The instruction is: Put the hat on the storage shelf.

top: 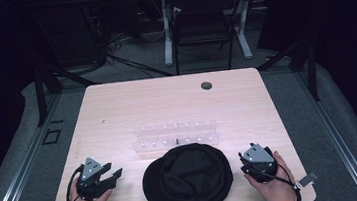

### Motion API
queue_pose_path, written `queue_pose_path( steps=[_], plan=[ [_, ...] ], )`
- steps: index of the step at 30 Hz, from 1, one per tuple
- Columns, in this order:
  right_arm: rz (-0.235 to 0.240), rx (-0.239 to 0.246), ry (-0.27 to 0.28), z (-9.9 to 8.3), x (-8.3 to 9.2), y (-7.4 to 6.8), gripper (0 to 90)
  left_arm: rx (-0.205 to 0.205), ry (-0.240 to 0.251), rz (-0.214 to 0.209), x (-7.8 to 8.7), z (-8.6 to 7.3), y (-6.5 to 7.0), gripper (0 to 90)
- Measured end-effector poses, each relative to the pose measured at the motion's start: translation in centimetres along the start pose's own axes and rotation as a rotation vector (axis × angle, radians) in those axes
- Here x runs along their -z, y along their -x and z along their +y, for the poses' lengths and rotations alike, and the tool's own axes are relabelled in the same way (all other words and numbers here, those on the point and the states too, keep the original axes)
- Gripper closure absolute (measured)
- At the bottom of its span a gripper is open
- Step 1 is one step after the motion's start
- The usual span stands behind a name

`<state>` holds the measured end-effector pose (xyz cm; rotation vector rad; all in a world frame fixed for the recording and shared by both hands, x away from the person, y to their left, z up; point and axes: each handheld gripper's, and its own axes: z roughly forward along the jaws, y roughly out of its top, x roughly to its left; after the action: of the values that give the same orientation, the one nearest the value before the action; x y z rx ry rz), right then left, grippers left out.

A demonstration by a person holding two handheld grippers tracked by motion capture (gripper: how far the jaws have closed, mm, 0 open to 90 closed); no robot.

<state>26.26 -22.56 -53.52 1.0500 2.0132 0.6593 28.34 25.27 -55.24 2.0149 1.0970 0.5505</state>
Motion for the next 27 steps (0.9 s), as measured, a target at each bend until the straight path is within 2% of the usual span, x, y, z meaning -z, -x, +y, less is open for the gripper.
queue_pose_path(
  steps=[3, 5, 6, 7, 8, 9, 10, 11, 14, 15, 16, 19, 20, 21, 22, 24, 27],
  plan=[
    [0.03, -0.014, -0.029, 0.0, -0.3, 0.1, 51.6, -0.012, -0.005, 0.006, -0.3, 0.0, 0.4, 51.1],
    [0.088, -0.073, -0.02, 0.0, -0.3, 0.3, 55.1, -0.01, -0.008, 0.008, -0.4, 0.0, 0.5, 51.1],
    [0.14, -0.126, -0.042, 0.1, -0.3, 0.4, 56.8, -0.01, -0.017, 0.012, -0.3, 0.0, 0.6, 51.0],
    [0.17, -0.167, -0.053, 0.2, -0.2, 0.5, 57.5, -0.008, -0.007, 0.014, -0.4, 0.0, 0.8, 50.1],
    [0.198, -0.202, -0.059, 0.5, -0.1, 0.6, 58.5, -0.025, -0.013, 0.015, -0.4, 0.1, 0.8, 49.5],
    [0.198, -0.202, -0.059, 0.5, -0.1, 0.6, 58.5, -0.022, -0.011, 0.021, -0.5, 0.1, 1.1, 49.5],
    [0.242, -0.231, -0.068, 1.0, 0.2, 0.6, 58.9, -0.034, -0.017, 0.016, -0.3, 0.2, 1.3, 48.6],
    [0.266, -0.241, -0.083, 1.2, 0.2, 0.7, 58.6, -0.035, -0.01, 0.007, -0.3, 0.1, 1.4, 48.6],
    [0.316, -0.217, -0.142, 2.2, 0.6, 1.0, 58.7, -0.056, -0.016, -0.009, -0.4, 0.0, 1.8, 48.7],
    [0.316, -0.217, -0.142, 2.2, 0.6, 1.0, 58.7, -0.056, -0.016, -0.009, -0.4, 0.0, 1.8, 48.8],
    [0.364, -0.252, -0.168, 3.1, 0.8, 1.6, 59.2, -0.058, -0.022, -0.021, -0.6, 0.0, 1.8, 49.1],
    [0.39, -0.273, -0.212, 4.2, 0.7, 2.3, 58.4, -0.038, -0.02, -0.035, -0.8, 0.0, 1.6, 50.0],
    [0.39, -0.273, -0.212, 4.2, 0.7, 2.3, 58.4, -0.038, -0.02, -0.035, -0.8, 0.0, 1.6, 50.3],
    [0.408, -0.276, -0.251, 5.0, 0.6, 2.6, 59.2, -0.04, -0.02, -0.037, -0.7, 0.0, 1.5, 50.4],
    [0.408, -0.276, -0.251, 5.0, 0.6, 2.6, 59.2, -0.04, -0.02, -0.037, -0.7, 0.0, 1.5, 50.5],
    [0.421, -0.255, -0.303, 6.0, 0.2, 2.5, 60.9, -0.031, -0.009, -0.036, -0.6, -0.1, 1.5, 51.0],
    [0.447, -0.254, -0.353, 6.6, 0.0, 2.4, 64.1, -0.032, -0.004, -0.035, -0.5, -0.2, 1.4, 51.3]
  ],
)
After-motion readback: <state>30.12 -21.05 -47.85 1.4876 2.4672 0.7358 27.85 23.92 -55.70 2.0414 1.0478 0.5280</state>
